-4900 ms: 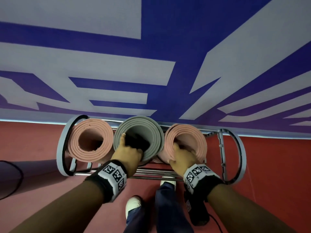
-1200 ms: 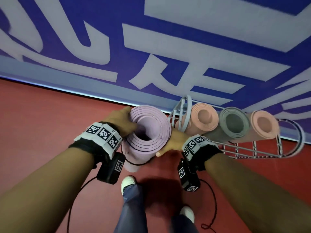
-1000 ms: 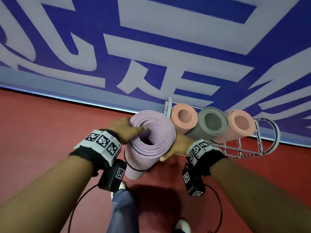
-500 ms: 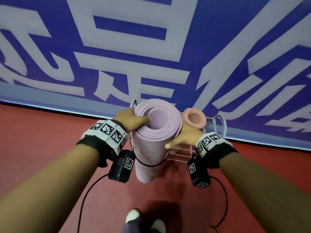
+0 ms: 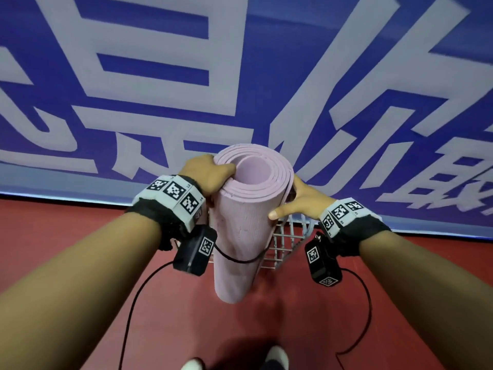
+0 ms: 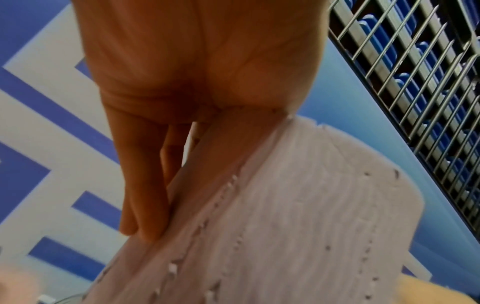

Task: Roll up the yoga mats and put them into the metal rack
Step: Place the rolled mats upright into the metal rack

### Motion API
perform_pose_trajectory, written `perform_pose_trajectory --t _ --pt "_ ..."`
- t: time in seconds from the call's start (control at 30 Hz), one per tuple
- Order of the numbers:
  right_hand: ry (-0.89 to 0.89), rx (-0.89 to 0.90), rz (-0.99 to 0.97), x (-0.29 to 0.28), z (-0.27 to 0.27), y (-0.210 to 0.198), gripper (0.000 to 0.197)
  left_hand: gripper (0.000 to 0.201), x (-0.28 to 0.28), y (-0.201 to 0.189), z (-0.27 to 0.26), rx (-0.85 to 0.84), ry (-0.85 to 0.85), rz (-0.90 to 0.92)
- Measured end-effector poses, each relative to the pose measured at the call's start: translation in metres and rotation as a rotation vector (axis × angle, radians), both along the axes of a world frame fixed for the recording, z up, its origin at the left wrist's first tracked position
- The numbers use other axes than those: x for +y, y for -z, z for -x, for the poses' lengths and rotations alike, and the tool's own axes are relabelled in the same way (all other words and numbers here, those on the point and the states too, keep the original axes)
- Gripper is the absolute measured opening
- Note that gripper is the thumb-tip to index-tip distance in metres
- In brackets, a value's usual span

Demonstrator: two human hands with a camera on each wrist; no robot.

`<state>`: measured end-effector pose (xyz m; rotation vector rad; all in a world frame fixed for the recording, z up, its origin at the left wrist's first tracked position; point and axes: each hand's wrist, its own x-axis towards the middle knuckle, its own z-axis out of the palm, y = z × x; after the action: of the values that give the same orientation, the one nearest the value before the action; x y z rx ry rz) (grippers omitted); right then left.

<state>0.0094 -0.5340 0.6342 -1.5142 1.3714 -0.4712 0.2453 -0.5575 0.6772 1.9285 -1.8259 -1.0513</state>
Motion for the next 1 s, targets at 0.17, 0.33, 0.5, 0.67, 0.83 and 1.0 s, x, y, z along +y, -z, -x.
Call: perform_pose_trajectory --t 0.17,0.33,0.5,0.67,0.83,1.0 --pt "-0.005 -0.065 0.07 -0.025 0.056 -0.034 0.098 0.051 -0.019 -0.045 0.048 0.053 -0.04 0.023" --pt "-0.027 0.008 0.13 -0.052 0.103 -0.079 0.097 0.054 -0.033 -0.087 0.096 0.194 -0.07 0.047" --pt "-0.055 0.021 0.182 -0.07 0.138 -0.099 0.099 0.037 -0.045 -0.096 0.135 0.267 -0.143 0.081" --pt "-0.041 0.037 0.188 -0.088 0.161 -0.096 0.107 0.038 -0.059 -0.092 0.16 0.291 -0.155 0.109" --pt "-0.042 0.007 0.186 -0.11 0.174 -0.097 0.089 0.042 -0.086 -0.093 0.171 0.337 -0.156 0.1" --pt "-0.011 -0.014 0.177 -0.134 0.183 -0.1 0.085 0.051 -0.116 -0.094 0.179 0.384 -0.141 0.065"
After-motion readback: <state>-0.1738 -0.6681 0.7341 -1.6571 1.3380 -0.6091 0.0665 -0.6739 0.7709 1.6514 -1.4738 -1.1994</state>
